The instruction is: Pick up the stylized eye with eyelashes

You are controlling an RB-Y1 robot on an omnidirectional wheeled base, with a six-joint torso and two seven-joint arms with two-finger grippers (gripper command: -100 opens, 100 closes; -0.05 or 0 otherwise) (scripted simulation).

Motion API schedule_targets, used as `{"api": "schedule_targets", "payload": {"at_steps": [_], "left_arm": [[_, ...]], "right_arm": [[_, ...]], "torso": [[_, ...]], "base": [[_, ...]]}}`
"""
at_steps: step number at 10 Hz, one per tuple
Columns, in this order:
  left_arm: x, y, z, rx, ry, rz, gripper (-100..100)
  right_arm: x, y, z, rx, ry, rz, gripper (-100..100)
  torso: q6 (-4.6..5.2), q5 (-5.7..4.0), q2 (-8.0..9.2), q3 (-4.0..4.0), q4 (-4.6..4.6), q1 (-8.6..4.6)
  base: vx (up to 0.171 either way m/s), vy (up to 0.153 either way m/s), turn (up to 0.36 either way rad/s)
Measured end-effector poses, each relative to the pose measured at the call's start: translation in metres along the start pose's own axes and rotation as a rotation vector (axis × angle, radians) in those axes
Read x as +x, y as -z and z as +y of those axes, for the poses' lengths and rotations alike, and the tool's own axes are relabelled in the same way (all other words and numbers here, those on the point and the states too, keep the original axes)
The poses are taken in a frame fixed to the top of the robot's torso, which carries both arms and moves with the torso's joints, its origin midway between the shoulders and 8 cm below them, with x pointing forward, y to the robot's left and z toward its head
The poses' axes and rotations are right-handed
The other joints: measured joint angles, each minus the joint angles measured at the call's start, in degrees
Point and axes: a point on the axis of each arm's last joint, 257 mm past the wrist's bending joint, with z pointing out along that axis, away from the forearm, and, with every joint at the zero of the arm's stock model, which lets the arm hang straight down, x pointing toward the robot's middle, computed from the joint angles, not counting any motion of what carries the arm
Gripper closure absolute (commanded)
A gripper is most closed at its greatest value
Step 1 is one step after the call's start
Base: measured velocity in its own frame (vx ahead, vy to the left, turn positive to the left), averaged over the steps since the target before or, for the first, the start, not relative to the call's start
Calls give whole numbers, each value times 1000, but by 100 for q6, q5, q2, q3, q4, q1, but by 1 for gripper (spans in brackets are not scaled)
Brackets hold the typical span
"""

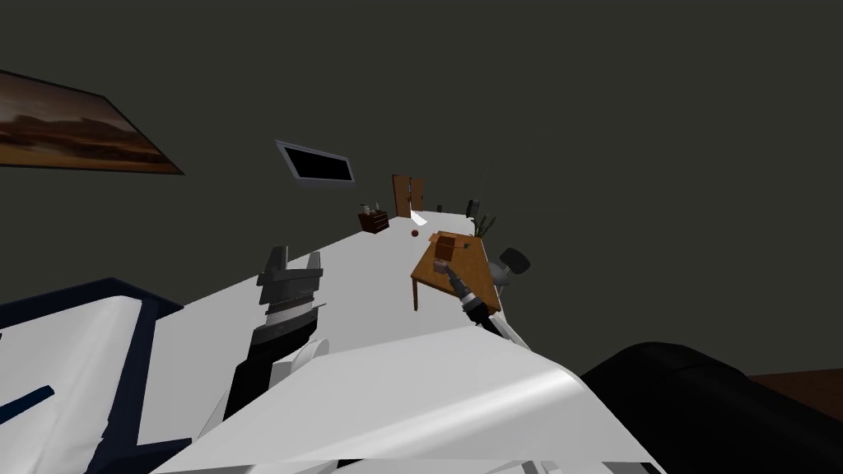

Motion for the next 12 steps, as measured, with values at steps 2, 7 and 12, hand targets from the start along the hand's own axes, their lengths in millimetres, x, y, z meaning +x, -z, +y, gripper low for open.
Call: {"api": "schedule_targets", "payload": {"at_steps": [2,7,12], "left_arm": [[0,0,0,0,0,0,0],[0,0,0,0,0,0,0],[0,0,0,0,0,0,0]], "right_arm": [[8,6,-25,49,36,46,-100],[29,33,-95,188,130,162,-100],[32,62,-144,294,210,245,-100]], "torso": [[-1,1,-9,-5,-1,4],[0,1,-19,-11,-4,-5],[-1,-3,-19,-10,-3,-16]], "base": [[19,128,-11],[43,129,-4],[43,93,2]]}}
